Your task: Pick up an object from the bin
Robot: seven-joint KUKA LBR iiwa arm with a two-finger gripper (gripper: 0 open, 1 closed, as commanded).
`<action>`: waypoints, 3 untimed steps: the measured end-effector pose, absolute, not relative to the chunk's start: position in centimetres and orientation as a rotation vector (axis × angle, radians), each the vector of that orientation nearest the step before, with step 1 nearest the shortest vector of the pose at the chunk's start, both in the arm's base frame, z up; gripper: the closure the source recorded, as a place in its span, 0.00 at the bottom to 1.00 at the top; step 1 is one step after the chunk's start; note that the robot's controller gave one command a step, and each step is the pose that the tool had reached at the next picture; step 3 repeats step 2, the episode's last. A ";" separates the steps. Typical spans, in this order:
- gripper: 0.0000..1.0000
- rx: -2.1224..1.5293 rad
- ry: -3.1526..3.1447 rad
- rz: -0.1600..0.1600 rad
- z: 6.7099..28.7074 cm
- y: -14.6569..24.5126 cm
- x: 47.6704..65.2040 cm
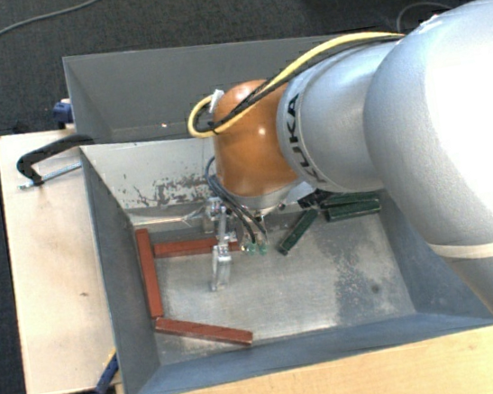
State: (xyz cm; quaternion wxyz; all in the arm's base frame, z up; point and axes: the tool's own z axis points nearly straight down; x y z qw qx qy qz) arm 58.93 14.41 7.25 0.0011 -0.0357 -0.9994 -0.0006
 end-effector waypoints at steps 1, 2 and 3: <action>1.00 -0.113 -3.140 -0.003 7.3 14.4 59.0; 1.00 -0.115 -3.146 -0.004 21.6 13.7 60.0; 1.00 -0.115 -3.146 -0.004 21.6 13.7 60.0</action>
Offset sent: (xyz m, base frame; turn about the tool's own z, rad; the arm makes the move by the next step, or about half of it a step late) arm 0.0000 0.0000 0.0000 0.0000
